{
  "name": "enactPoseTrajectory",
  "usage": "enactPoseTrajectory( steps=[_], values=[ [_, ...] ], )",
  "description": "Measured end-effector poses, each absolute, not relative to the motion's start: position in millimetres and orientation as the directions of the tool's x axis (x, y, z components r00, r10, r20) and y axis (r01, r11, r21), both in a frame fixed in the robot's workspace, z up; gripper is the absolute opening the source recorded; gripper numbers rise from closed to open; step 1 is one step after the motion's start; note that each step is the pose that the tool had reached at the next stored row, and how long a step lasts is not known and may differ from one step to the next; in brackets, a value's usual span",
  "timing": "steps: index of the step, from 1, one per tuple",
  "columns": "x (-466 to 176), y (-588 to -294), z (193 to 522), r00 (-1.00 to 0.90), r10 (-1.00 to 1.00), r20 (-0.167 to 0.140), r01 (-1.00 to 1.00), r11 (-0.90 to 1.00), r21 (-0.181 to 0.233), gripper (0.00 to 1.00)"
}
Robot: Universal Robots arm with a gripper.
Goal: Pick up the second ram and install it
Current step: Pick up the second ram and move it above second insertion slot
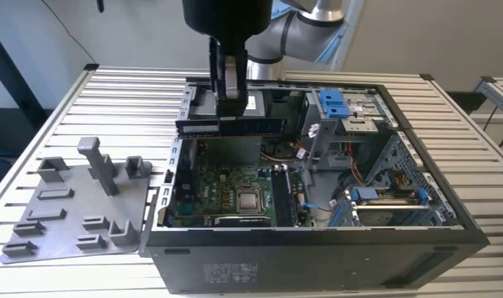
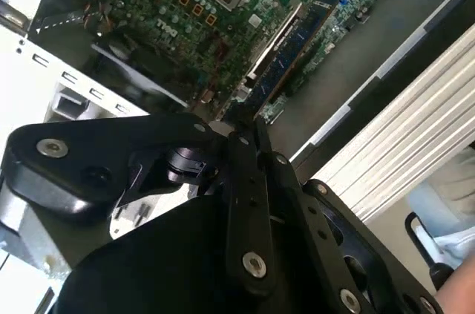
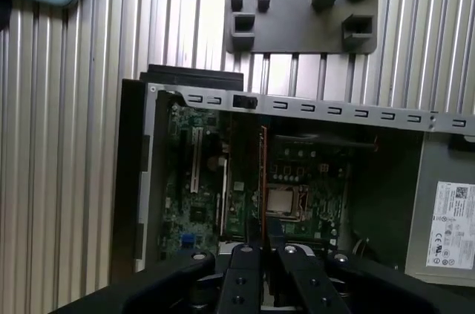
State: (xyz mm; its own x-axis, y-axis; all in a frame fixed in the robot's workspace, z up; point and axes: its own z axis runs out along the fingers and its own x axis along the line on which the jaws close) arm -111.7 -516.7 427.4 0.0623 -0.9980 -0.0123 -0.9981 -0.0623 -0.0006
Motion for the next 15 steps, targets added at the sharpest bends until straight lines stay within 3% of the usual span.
enactPoseTrajectory(
  steps=[15],
  values=[
    [-45.2,-516.7,427.4,0.062,-0.998,-0.012,-0.998,-0.062,-0.001,0.14]
  ],
)
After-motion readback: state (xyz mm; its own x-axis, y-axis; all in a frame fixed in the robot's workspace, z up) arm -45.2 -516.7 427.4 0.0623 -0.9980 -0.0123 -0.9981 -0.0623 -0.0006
